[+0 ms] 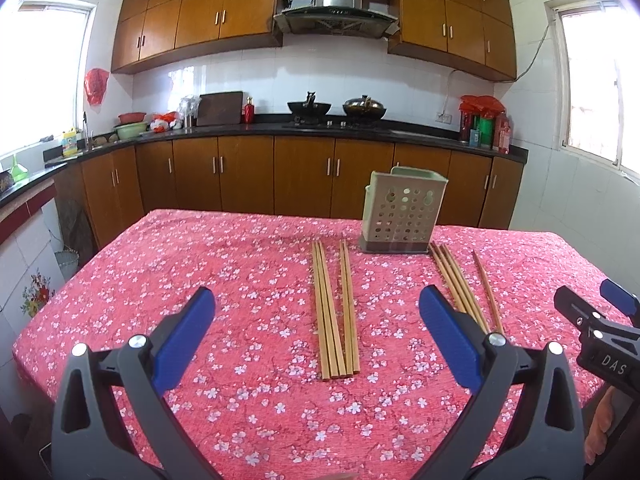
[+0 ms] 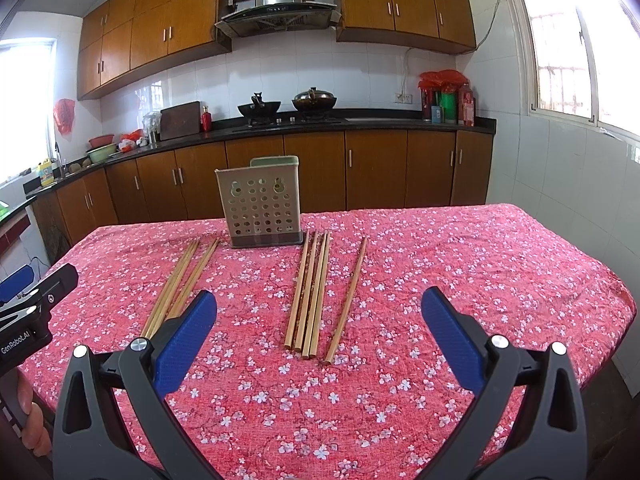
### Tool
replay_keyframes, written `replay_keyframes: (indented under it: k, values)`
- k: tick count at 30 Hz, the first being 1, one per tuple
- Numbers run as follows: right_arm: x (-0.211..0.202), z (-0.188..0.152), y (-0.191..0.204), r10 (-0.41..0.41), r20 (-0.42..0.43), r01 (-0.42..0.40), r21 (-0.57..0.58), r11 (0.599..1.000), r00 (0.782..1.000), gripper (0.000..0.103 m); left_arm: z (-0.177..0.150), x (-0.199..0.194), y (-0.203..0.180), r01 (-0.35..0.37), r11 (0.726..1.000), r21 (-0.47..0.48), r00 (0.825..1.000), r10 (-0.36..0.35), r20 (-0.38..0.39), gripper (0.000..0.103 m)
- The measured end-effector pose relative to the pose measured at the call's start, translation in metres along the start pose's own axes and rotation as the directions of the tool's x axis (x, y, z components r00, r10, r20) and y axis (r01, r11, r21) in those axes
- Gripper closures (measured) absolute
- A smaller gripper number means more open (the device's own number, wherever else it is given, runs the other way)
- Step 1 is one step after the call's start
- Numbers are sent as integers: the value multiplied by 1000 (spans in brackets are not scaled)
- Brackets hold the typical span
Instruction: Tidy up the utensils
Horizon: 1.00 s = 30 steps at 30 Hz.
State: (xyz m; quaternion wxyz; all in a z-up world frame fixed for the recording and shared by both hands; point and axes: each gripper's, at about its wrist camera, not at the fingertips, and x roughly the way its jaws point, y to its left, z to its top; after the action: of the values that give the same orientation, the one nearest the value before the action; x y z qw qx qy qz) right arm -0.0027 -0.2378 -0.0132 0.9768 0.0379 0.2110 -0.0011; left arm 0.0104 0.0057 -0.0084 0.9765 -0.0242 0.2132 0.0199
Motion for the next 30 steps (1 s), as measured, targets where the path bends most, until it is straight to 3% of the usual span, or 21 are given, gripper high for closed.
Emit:
replay_keyframes:
  k: [6,10,11,15,18,20,23,30]
  values:
    - [41,-3,-18,-37,-120,42,39,998,992,5,-2,35,14,-48,999,-13,990,46,-131,4]
    - [83,2,-30,-62,-234,76,49,996,970,40,-1,71,29,-91,996,-24,967,82,-241,5]
    - [100,3,-34,-50,-276,72,71,995,960,49,-1,81,32,-91,996,-23,961,82,-265,10]
    - [142,2,-44,2,-377,58,149,987,926,65,-1,111,37,-65,998,-19,938,55,-343,35]
    - [167,-3,-44,1,-433,68,143,987,902,70,-3,134,39,-27,999,-44,916,7,-402,46]
    - [178,-11,-42,-10,-474,79,125,989,881,82,-4,148,39,-2,998,-64,901,-26,-432,51]
    - [179,-14,-43,-22,-457,82,110,991,889,93,-5,162,32,23,998,-63,888,-50,-458,62]
    - [176,-13,-44,-19,-451,71,99,993,893,94,-5,182,15,60,998,-15,870,-60,-490,83]
